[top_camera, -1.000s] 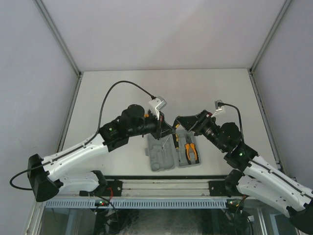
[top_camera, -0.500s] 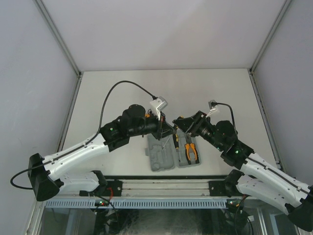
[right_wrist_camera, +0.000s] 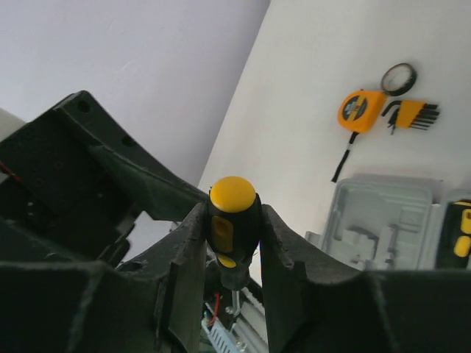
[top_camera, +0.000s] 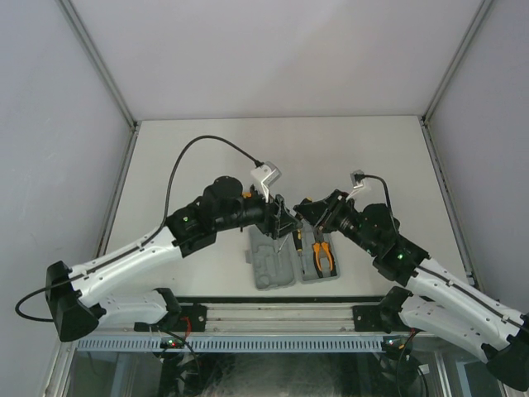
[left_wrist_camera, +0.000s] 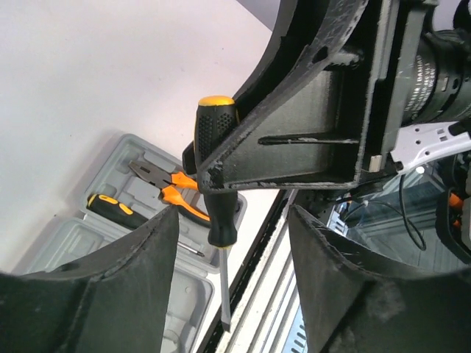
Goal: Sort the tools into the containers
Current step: Pick up the screwdriver from the center of the board.
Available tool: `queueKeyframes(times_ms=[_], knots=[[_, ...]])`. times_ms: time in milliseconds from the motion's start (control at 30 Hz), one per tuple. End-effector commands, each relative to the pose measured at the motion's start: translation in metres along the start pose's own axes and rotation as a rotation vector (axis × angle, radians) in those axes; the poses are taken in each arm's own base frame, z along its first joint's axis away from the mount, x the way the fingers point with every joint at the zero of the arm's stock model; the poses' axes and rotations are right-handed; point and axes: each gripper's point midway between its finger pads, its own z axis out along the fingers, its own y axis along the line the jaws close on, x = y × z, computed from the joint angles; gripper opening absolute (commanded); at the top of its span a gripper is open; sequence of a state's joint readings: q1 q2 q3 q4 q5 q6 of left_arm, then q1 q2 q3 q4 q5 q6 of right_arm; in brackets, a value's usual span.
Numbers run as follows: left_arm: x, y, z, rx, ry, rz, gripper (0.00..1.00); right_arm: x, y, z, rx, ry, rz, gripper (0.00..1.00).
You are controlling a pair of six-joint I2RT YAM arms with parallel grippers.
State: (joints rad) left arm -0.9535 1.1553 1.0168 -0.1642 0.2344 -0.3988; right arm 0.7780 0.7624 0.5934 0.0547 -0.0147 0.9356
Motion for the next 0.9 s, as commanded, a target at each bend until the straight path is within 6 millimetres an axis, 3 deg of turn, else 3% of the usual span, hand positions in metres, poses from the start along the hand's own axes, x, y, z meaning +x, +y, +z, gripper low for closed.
queueKeyframes(times_ms=[0,133,367,533,700,867], knots=[[-0.034,-0.016,-0.016,0.032,-0.118,0.04,0.66,-0.037,0.007,-0.009,0.022,-0.144,-0.075,0.0],[-0.037,-0.016,-0.026,0.019,-0.138,0.027,0.66,-0.057,0.003,-0.016,0.056,-0.237,-0.178,0.0],[-0.048,0.001,-0.051,-0.049,-0.205,-0.054,0.67,-0.07,0.045,-0.02,-0.15,-0.292,-0.593,0.0],[-0.056,0.018,-0.073,-0.128,-0.263,-0.091,0.68,-0.057,0.069,-0.024,-0.327,-0.283,-0.957,0.0],[-0.058,0.035,-0.091,-0.218,-0.311,-0.118,0.74,-0.027,0.087,-0.031,-0.557,-0.238,-1.295,0.0],[-0.065,0.033,-0.096,-0.219,-0.314,-0.132,0.76,0.0,0.088,-0.032,-0.682,-0.214,-1.603,0.0]])
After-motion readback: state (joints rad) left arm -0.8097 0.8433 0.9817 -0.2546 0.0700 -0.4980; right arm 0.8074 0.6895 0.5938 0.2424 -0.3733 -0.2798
